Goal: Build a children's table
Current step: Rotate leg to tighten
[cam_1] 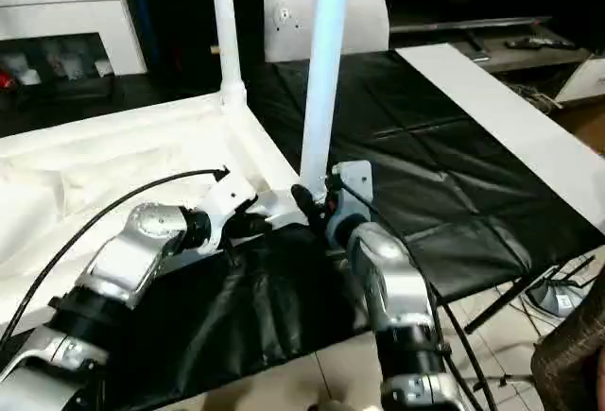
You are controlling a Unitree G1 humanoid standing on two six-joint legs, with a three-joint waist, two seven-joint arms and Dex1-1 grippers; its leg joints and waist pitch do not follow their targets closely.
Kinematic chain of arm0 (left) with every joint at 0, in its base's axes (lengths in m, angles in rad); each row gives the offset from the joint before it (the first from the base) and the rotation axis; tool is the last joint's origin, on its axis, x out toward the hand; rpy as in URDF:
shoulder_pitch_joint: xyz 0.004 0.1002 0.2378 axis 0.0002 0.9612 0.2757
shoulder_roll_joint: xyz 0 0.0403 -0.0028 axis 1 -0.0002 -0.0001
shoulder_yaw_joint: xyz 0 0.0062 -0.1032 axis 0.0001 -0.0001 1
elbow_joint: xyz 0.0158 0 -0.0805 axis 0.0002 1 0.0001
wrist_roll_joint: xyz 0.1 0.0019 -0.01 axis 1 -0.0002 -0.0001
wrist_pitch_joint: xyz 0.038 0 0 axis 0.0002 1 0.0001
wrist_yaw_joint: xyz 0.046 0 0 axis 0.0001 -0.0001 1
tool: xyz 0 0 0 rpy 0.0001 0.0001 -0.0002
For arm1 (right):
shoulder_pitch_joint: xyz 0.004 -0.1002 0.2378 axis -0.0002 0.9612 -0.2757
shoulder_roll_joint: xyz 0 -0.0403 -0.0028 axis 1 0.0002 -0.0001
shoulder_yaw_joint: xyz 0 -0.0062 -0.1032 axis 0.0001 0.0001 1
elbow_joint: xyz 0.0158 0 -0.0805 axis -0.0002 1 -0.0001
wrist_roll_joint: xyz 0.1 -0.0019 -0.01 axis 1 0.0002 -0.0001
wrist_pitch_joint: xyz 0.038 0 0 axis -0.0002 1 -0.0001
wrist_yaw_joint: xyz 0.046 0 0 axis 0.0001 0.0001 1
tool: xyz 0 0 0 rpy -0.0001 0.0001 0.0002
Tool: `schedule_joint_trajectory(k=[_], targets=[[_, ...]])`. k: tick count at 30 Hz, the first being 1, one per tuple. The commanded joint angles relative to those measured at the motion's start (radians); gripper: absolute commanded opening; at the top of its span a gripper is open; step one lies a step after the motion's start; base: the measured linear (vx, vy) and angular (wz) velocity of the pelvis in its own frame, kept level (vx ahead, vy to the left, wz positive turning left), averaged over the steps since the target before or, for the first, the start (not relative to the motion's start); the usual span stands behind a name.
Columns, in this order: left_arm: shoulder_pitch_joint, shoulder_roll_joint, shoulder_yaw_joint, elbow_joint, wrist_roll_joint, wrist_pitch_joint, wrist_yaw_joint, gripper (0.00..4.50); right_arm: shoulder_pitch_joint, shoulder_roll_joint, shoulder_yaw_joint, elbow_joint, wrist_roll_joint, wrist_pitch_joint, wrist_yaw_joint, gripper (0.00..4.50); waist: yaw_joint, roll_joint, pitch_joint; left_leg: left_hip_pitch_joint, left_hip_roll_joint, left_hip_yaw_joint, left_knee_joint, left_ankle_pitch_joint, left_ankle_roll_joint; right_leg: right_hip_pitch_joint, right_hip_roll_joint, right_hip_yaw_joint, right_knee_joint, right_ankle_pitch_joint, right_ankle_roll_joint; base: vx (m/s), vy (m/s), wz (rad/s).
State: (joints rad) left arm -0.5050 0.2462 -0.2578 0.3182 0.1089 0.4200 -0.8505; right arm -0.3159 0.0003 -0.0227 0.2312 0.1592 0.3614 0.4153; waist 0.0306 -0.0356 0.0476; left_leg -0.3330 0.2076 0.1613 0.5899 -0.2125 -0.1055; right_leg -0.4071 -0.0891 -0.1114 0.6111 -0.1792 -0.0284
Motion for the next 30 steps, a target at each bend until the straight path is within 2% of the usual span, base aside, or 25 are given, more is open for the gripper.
schedule_joint_trajectory(k=[1, 2, 4, 5, 6, 11, 13, 15, 20, 24, 28, 29, 30], targets=[[-0.018, -0.008, 0.003, -0.043, -0.023, -0.059, 0.008, 0.0, 0.014, 0.022, 0.134, -0.04, 0.048, 0.02, 0.129, 3.57, 0.003, -0.001, -0.061, -0.021, 0.017, 0.004, -0.066, -0.077, 0.068, 0.068, -0.053, 0.063, -0.069, -0.163, -0.16, 0.0, 0.0, 0.0], [-0.014, 0.017, 0.0, -0.038, -0.023, -0.086, -0.02, 0.0, 0.029, -0.006, 0.127, -0.061, 0.06, 0.02, 0.163, 3.72, 0.003, -0.006, -0.061, -0.021, 0.015, 0.004, -0.066, -0.087, 0.07, 0.07, -0.053, 0.062, -0.073, -0.188, -0.157, 0.0, 0.0, 0.0], [-0.014, 0.05, -0.002, -0.021, -0.022, -0.131, -0.056, 0.0, 0.052, -0.07, 0.131, -0.096, 0.068, 0.01, 0.235, 3.9, 0.003, -0.005, -0.059, -0.022, 0.016, 0.004, -0.066, -0.106, 0.072, 0.07, -0.055, 0.062, -0.078, -0.229, -0.142, 0.0, 0.0, 0.0], [-0.012, 0.071, -0.004, -0.016, -0.034, -0.158, -0.096, 0.0, 0.065, -0.112, 0.129, -0.116, 0.074, 0.01, 0.28, 3.98, 0.003, -0.009, -0.058, -0.022, 0.016, 0.003, -0.066, -0.118, 0.075, 0.07, -0.054, 0.061, -0.082, -0.252, -0.128, 0.0, 0.0, 0.0], [-0.011, 0.085, -0.006, -0.011, -0.041, -0.178, -0.124, 0.0, 0.073, -0.142, 0.128, -0.127, 0.075, 0.008, 0.309, 4.07, 0.004, -0.007, -0.057, -0.021, 0.019, 0.003, -0.067, -0.125, 0.074, 0.067, -0.054, 0.063, -0.083, -0.266, -0.123, 0.0, 0.0, 0.0], [-0.014, 0.154, -0.041, 0.024, -0.068, -0.294, -0.279, 0.0, 0.077, -0.264, 0.122, -0.136, 0.07, -0.028, 0.447, 4.47, 0.009, -0.008, -0.055, -0.016, 0.021, 0.004, -0.067, -0.125, 0.066, 0.062, -0.054, 0.065, -0.078, -0.252, -0.149, 0.0, 0.0, 0.0], [-0.016, 0.165, -0.047, 0.033, -0.076, -0.309, -0.312, 0.0, 0.072, -0.286, 0.123, -0.132, 0.07, -0.039, 0.472, 4.47, 0.012, -0.009, -0.056, -0.014, 0.023, 0.005, -0.067, -0.121, 0.067, 0.061, -0.055, 0.066, -0.077, -0.233, -0.157, 0.0, 0.0, 0.0], [-0.033, 0.184, -0.053, 0.063, -0.107, -0.339, -0.41, 0.0, 0.047, -0.358, 0.133, -0.111, 0.076, -0.071, 0.553, 4.47, 0.018, -0.013, -0.056, -0.012, 0.021, 0.007, -0.065, -0.115, 0.07, 0.061, -0.054, 0.066, -0.075, -0.23, -0.163, 0.0, 0.0, 0.0], [-0.074, 0.209, -0.083, 0.13, -0.107, -0.393, -0.525, 0.0, 0.007, -0.457, 0.187, -0.079, 0.039, -0.129, 0.69, 4.47, 0.04, -0.013, -0.054, -0.006, 0.023, 0.01, -0.065, -0.12, 0.074, 0.058, -0.056, 0.066, -0.074, -0.238, -0.168, 0.0, 0.0, 0.0], [-0.095, 0.215, -0.11, 0.162, -0.109, -0.432, -0.59, 0.0, -0.018, -0.485, 0.218, -0.047, 0.024, -0.168, 0.755, 4.47, 0.052, -0.019, -0.058, -0.009, 0.025, 0.009, -0.064, -0.1, 0.067, 0.062, -0.06, 0.067, -0.067, -0.207, -0.176, 0.0, 0.0, 0.0], [-0.106, 0.214, -0.122, 0.178, -0.109, -0.455, -0.628, 0.0, -0.03, -0.495, 0.251, -0.031, 0.026, -0.182, 0.806, 4.47, 0.053, -0.02, -0.059, -0.011, 0.024, 0.009, -0.063, -0.096, 0.073, 0.064, -0.059, 0.065, -0.064, -0.194, -0.183, 0.0, 0.0, 0.0], [-0.11, 0.212, -0.125, 0.186, -0.108, -0.464, -0.635, 0.0, -0.034, -0.497, 0.263, -0.022, 0.022, -0.192, 0.818, 4.21, 0.054, -0.021, -0.059, -0.012, 0.023, 0.009, -0.063, -0.1, 0.073, 0.065, -0.059, 0.065, -0.067, -0.207, -0.179, 0.0, 0.0, 0.0], [-0.113, 0.211, -0.127, 0.191, -0.106, -0.47, -0.64, 0.0, -0.038, -0.498, 0.27, -0.014, 0.022, -0.195, 0.824, 4.21, 0.053, -0.021, -0.058, -0.012, 0.024, 0.009, -0.063, -0.101, 0.071, 0.065, -0.06, 0.065, -0.066, -0.213, -0.178, 0.0, 0.0, 0.0]])
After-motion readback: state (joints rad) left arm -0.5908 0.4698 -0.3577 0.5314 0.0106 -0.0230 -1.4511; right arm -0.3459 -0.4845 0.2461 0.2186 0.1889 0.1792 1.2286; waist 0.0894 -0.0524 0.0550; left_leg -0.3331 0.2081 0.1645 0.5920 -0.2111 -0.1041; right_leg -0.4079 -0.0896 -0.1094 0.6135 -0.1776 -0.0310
